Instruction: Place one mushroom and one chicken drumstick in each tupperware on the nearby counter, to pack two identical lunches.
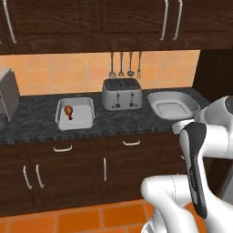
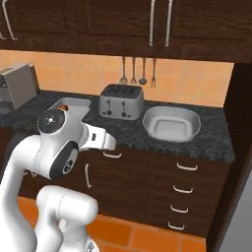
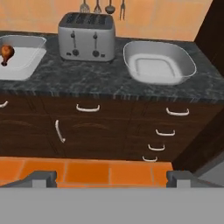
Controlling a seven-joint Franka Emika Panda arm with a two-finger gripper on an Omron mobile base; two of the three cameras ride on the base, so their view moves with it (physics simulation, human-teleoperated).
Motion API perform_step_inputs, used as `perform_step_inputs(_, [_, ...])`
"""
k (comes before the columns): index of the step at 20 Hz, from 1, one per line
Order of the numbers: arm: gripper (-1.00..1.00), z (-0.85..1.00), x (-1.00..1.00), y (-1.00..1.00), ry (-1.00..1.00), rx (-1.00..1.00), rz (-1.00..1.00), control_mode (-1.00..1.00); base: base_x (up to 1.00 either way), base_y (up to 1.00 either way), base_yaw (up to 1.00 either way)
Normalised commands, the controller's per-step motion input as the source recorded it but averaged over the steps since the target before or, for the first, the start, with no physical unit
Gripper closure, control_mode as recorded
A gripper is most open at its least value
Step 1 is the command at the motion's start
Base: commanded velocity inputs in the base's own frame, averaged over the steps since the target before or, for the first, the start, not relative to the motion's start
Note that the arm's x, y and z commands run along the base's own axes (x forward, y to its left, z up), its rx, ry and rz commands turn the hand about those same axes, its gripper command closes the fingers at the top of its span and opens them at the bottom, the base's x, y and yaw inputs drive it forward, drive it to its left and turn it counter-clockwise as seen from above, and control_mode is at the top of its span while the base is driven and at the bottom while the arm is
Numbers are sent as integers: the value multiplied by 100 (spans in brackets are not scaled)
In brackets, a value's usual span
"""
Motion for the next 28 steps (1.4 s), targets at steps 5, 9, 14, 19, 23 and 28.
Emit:
perform_step_inputs(5, [-100,0,0,0,0,0,0,100,-73,-100,-16])
perform_step_inputs(9, [-100,0,0,0,0,0,0,100,-36,-100,-23])
perform_step_inputs(14, [-100,0,0,0,0,0,0,100,-4,-100,-11])
perform_step_inputs(19, [-100,0,0,0,0,0,0,100,0,-100,-1])
perform_step_inputs(23, [-100,0,0,0,0,0,0,100,1,-100,0])
perform_step_inputs(28, [-100,0,0,0,0,0,0,100,44,-60,0])
